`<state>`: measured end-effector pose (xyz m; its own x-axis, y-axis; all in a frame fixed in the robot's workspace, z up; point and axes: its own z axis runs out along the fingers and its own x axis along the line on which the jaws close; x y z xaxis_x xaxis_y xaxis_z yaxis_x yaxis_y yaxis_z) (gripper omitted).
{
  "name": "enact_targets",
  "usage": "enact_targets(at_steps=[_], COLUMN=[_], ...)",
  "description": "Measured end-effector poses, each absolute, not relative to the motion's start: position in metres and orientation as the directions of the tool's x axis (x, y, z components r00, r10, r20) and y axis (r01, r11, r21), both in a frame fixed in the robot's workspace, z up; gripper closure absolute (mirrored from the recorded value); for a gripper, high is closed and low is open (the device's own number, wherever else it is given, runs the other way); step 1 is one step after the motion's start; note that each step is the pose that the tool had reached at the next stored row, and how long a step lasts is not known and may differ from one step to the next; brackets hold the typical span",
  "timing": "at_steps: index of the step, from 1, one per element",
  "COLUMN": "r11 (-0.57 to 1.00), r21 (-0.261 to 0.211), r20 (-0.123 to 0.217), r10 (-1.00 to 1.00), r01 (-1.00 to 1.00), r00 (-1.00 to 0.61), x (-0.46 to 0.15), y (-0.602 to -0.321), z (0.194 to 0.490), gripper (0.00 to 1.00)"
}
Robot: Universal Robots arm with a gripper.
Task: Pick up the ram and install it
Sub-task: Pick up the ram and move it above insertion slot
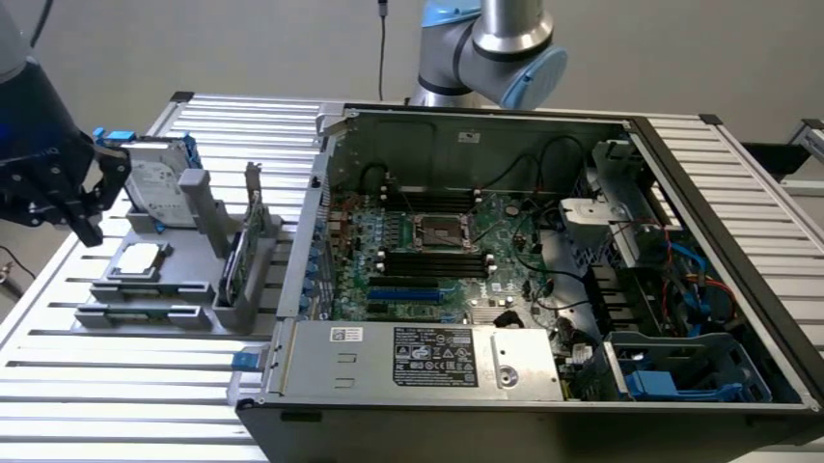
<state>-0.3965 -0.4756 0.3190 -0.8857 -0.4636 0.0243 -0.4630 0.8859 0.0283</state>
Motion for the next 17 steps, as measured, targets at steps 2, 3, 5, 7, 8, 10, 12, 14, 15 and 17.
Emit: enact_targets(at_steps=[2,3,5,7,8,10,12,14,15,17], r11=[0.868,0.859,0.840,0.820,0.809,0.787,0.764,0.741,0.728,0.703], r21=[0.028,0.028,0.028,0.028,0.028,0.028,0.028,0.028,0.028,0.028], r20=[0.024,0.024,0.024,0.024,0.024,0.024,0.025,0.025,0.024,0.024], r10=[-0.496,-0.512,-0.543,-0.573,-0.588,-0.616,-0.645,-0.672,-0.685,-0.711], r01=[-0.495,-0.511,-0.542,-0.572,-0.587,-0.616,-0.644,-0.671,-0.685,-0.711], r00=[-0.868,-0.859,-0.839,-0.819,-0.809,-0.787,-0.764,-0.740,-0.728,-0.702], x=[-0.3965,-0.3965,-0.3965,-0.3965,-0.3965,-0.3965,-0.3965,-0.3965,-0.3966,-0.3965], y=[-0.4756,-0.4756,-0.4756,-0.4756,-0.4756,-0.4756,-0.4756,-0.4756,-0.4756,-0.4756], z=[0.3181,0.3177,0.3168,0.3160,0.3156,0.3147,0.3143,0.3142,0.3141,0.3140], gripper=[0.89,0.89,0.89,0.89,0.89,0.89,0.89,0.89,0.89,0.89])
